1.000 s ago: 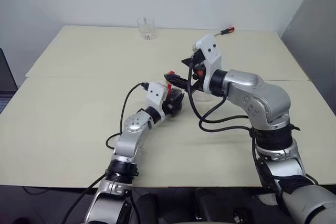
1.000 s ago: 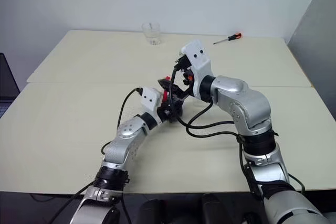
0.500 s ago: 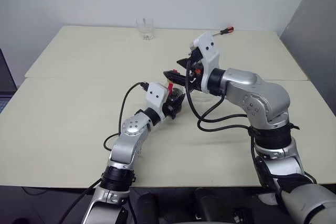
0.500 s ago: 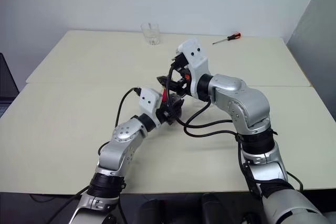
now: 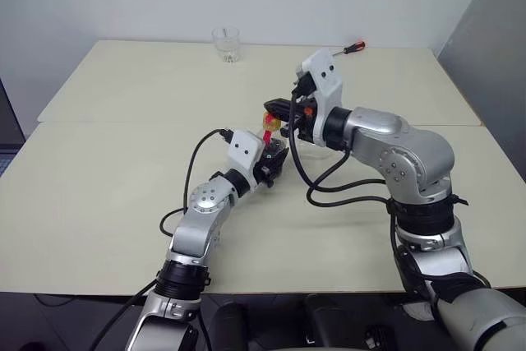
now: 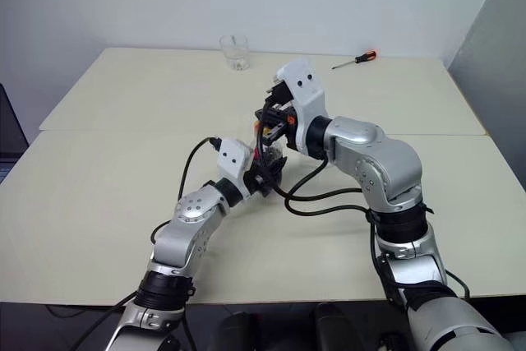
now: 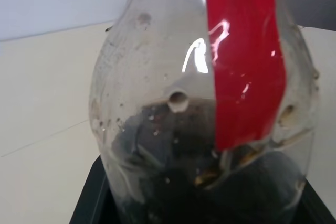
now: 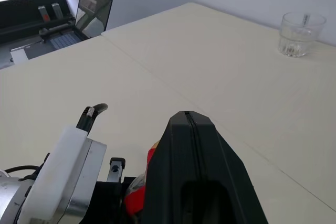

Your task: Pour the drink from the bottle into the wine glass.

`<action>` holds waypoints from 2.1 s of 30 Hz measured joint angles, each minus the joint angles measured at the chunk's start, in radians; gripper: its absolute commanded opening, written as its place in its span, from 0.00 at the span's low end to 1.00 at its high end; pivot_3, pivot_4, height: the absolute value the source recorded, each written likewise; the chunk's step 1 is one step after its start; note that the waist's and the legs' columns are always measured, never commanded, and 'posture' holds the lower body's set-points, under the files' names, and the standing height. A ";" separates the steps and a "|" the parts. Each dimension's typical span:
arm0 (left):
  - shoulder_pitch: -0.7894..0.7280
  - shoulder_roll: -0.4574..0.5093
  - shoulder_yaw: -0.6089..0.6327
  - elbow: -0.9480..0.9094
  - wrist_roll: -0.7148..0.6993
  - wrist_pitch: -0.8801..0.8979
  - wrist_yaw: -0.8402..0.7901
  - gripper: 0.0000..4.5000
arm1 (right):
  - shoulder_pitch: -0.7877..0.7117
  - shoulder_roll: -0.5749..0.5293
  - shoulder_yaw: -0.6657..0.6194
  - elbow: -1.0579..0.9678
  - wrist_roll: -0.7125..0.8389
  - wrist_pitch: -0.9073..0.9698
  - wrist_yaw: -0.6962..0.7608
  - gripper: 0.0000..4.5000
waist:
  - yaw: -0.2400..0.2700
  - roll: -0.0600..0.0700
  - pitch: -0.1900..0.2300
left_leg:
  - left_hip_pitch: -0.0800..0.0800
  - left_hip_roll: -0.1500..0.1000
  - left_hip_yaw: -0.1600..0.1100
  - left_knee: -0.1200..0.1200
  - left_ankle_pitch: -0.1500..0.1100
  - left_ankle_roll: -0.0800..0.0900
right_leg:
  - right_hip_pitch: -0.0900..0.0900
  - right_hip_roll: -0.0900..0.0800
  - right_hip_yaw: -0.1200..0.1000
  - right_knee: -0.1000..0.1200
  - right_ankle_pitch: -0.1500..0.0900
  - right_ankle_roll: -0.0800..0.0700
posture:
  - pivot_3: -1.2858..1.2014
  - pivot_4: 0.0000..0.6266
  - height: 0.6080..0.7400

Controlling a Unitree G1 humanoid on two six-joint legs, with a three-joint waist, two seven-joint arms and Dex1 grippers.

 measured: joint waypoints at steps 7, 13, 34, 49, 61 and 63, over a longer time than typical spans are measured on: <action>0.000 0.001 -0.001 0.000 0.009 -0.034 0.002 0.40 | 0.000 0.026 -0.056 -0.026 0.070 0.066 -0.008 0.51 | 0.000 0.000 0.000 | 0.000 0.000 0.000 0.000 0.000 0.000 | 0.000 0.000 0.000 0.000 0.000 0.000 | 0.52 0.24 1.00; -0.001 0.000 -0.011 0.001 0.038 -0.110 -0.003 0.40 | 0.000 0.036 -0.080 -0.024 0.080 0.078 -0.046 0.91 | 0.000 0.000 0.000 | 0.000 0.000 0.000 0.000 0.000 0.000 | 0.000 0.000 0.000 0.000 0.000 0.000 | 0.52 0.24 1.00; -0.003 -0.012 -0.015 0.004 0.039 -0.121 -0.003 0.34 | 0.007 0.042 -0.105 -0.057 0.130 0.117 -0.076 0.28 | -0.002 0.000 0.000 | -0.001 0.000 0.000 0.000 0.000 0.000 | 0.000 0.000 0.000 0.000 0.000 0.000 | 0.52 0.24 1.00; -0.003 -0.018 -0.017 0.023 0.027 -0.121 -0.041 0.27 | 0.042 -0.115 0.016 0.083 0.079 -0.205 0.260 0.28 | -0.003 0.000 0.000 | -0.001 -0.001 0.001 0.000 0.000 0.000 | 0.000 0.000 -0.002 -0.001 0.000 0.000 | 0.52 0.24 1.00; -0.009 -0.020 -0.032 0.056 0.028 -0.116 -0.043 0.25 | -0.177 -0.189 0.135 0.661 -0.033 -0.674 0.862 0.28 | -0.002 0.002 0.003 | 0.000 0.000 0.001 0.000 0.000 0.000 | 0.000 0.002 -0.001 -0.001 0.003 -0.004 | 0.52 0.24 1.00; -0.008 -0.020 -0.033 0.055 0.029 -0.116 -0.043 0.25 | -0.206 -0.187 0.143 0.717 -0.047 -0.713 0.912 0.28 | -0.002 0.002 0.003 | 0.000 0.000 0.001 0.000 0.000 0.000 | 0.000 0.002 -0.002 -0.001 0.003 -0.004 | 0.52 0.24 1.00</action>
